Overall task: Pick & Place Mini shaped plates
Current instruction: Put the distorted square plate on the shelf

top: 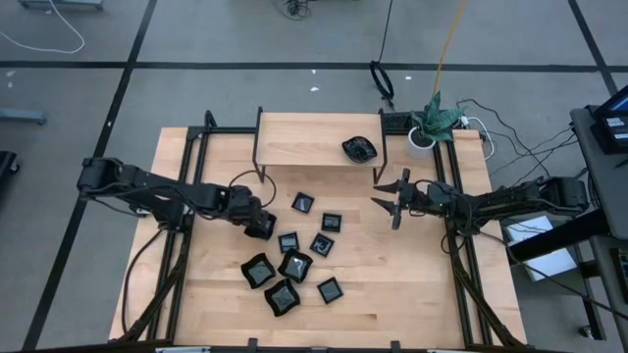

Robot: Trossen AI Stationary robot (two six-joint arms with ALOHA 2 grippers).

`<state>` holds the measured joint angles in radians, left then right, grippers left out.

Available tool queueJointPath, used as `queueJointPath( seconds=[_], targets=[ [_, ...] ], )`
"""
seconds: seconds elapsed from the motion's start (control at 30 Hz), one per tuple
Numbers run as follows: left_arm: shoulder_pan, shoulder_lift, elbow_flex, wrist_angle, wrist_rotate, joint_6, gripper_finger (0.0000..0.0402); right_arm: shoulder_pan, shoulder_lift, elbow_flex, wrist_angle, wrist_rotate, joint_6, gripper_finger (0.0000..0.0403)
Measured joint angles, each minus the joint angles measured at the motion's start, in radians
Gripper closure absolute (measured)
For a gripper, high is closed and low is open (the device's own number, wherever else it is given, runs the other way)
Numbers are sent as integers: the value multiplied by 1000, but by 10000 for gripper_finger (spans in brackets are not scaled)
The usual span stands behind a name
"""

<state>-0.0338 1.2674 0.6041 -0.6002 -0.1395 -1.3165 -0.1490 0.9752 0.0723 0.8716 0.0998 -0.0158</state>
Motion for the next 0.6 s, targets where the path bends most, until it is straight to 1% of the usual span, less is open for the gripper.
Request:
queueJointPath(
  seconds=[0.13, 0.27, 0.37, 0.47, 0.53, 0.6],
  targets=[
    [0, -57, 48, 2, -48, 94, 397, 0, 0, 0, -1, 0, 12, 245],
    [0, -120, 133, 2, -121, 218, 395, 0, 0, 0, 22, 0, 12, 245],
    [3, -159, 226, 18, -197, 340, 397, 0, 0, 0, 29, 0, 12, 245],
    [29, -176, 346, 29, -267, 472, 397, 0, 0, 0, 29, 0, 11, 245],
    [72, -176, 440, 28, -281, 570, 397, 0, 0, 0, 29, 0, 11, 245],
    [135, -167, 532, 21, -273, 675, 398, 0, 0, 0, 32, 0, 7, 245]
  ],
)
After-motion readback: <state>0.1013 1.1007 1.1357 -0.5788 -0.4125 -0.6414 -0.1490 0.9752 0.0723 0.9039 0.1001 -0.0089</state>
